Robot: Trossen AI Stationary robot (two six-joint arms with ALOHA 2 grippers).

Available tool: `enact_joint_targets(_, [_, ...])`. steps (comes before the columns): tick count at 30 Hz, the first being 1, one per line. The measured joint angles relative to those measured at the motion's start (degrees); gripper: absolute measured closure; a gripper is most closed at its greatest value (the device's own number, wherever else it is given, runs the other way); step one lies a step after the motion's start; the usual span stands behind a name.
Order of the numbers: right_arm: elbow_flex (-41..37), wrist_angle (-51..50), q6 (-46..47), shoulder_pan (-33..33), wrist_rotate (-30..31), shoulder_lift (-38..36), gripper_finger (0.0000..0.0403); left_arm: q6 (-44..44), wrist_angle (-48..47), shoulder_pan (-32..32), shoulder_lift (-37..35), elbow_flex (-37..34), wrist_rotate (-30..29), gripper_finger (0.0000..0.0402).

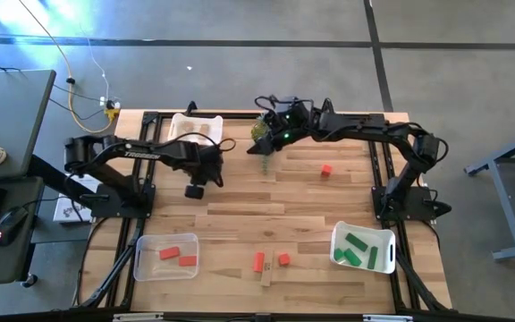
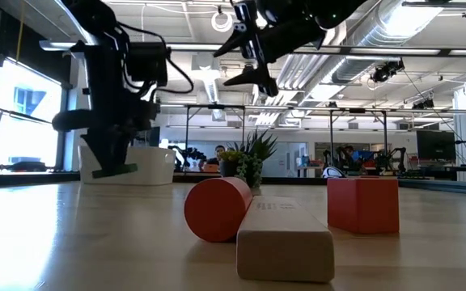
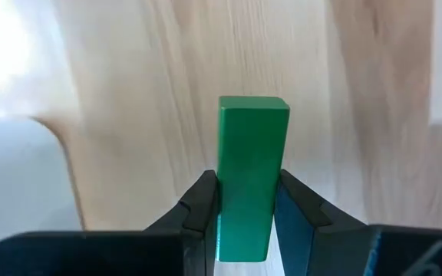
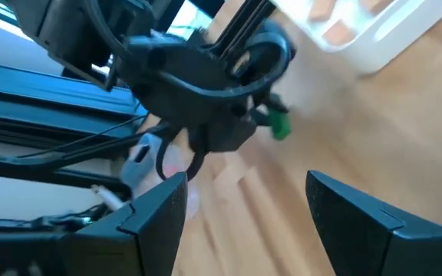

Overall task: Sort & place blocks by color
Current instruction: Put the green block into the bottom white bin

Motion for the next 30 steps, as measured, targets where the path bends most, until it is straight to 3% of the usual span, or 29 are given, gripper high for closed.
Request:
enact_joint_targets(6, [0.0, 0.02, 6.83, 4.69, 1.9, 0.0, 0.0151, -1.73, 4.33, -3.85, -3.51, 0.02, -0.13, 0.0336])
enact_joint_targets(12, [0.0, 0.02, 12.12, 9.62, 7.71, 0.0, 0.0151, -0.7, 10.65, -8.21, -6.6, 0.04, -0.45, 0.0336])
enact_joint_targets(20, [0.0, -0.14, 18.99, 14.55, 15.32, 0.0, 0.0151, 5.47, 16.86, -13.09, -8.31, 0.07, -3.28, 0.0336])
enact_joint_targets(30, [0.0, -5.95, 23.17, 18.65, 15.63, 0.0, 0.0151, 18.56, 23.91, -17.77, -8.34, 0.11, -9.03, 0.0332])
